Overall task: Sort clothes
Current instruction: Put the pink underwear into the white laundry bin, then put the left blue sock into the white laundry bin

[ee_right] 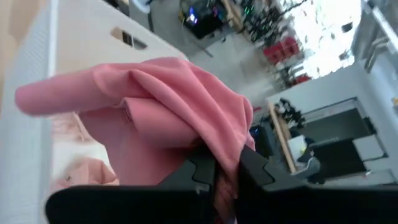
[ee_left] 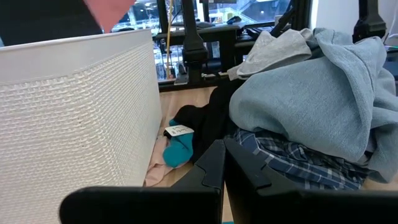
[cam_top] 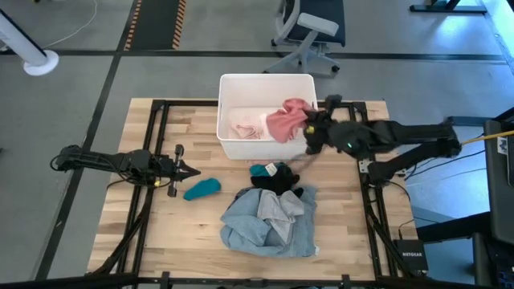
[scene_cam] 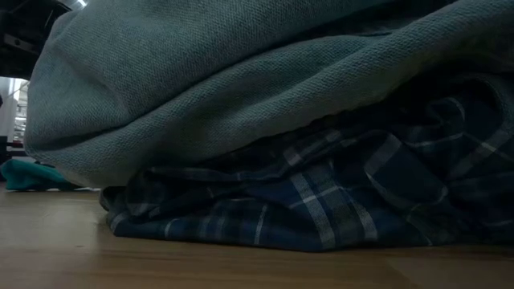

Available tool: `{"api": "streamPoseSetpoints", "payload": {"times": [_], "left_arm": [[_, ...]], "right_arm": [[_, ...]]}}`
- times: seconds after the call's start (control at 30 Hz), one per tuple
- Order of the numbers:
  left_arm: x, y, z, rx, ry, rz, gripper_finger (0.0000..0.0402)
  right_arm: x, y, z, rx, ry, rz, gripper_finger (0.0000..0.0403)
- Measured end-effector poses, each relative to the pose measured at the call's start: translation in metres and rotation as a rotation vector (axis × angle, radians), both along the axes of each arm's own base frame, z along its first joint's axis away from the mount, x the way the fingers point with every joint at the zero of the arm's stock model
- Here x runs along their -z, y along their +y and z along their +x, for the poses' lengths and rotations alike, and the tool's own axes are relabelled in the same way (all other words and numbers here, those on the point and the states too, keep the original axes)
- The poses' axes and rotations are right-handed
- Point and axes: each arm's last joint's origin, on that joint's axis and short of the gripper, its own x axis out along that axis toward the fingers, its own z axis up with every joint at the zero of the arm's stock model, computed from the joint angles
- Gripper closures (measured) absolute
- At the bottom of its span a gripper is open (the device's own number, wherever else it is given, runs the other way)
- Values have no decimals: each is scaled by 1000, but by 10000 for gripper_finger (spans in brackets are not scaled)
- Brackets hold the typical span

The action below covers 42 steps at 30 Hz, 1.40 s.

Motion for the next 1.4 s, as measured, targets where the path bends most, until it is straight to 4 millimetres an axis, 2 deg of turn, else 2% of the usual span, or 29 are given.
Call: {"api": "streamPoseSetpoints", "payload": {"times": [0.27,0.47,0.6,0.77,0.9,1.17,1.4], "left_arm": [[0,0,0,0,-1,0,400],[0,0,0,0,0,0,400],[0,0,0,0,0,0,400],[0,0,0,0,0,0,400],[0,0,0,0,0,0,400],[0,0,0,0,0,0,400],[0,0,0,0,0,0,400]], "right_arm": [[14,-43,29,19,-2,73,368],[40,-72,52,106,86,89,368],[54,-83,65,130,125,94,359],[61,-87,73,142,161,56,321],[57,-87,74,137,148,56,278],[33,-83,68,74,159,136,192],[12,-79,54,53,208,227,171]]}}
